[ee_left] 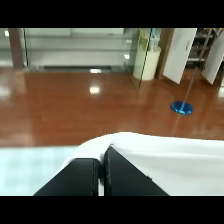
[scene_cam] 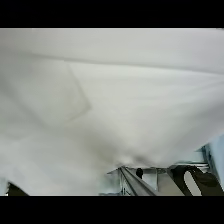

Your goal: Fold the shirts.

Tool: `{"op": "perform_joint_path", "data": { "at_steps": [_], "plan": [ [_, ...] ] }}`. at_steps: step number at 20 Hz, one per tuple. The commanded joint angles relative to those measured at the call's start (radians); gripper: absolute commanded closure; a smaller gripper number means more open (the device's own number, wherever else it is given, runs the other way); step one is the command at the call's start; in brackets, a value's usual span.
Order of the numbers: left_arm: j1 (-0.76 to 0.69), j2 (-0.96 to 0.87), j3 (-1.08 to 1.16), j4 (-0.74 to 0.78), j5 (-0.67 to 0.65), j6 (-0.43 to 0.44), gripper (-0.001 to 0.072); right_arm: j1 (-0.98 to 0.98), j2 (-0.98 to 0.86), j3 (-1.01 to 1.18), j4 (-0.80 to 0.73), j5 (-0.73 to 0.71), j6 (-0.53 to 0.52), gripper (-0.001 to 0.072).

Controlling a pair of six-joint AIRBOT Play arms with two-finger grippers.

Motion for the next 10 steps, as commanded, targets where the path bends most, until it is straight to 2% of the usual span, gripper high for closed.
{"op": "perform_joint_path", "data": {
  "at_steps": [1,3,6,10],
  "plan": [
    [0.002,-0.001,-0.229,-0.014,-0.019,-0.016,0.0686,0.003,-0.05,-0.145,0.058,-0.003,-0.015,0.069],
    [0.002,-0.037,-0.417,-0.05,0.026,-0.008,0.0686,0.003,-0.134,-0.247,0.127,-0.075,-0.056,0.069],
    [-0.021,-0.154,-0.66,-0.201,0.234,0.117,0.0686,0.003,-0.325,-0.357,0.226,-0.204,-0.122,0.0689],
    [-0.145,-0.457,-0.682,-0.222,0.55,0.133,0.0686,0.003,-0.67,-0.351,0.338,-0.425,-0.192,0.0689]
  ]
}}
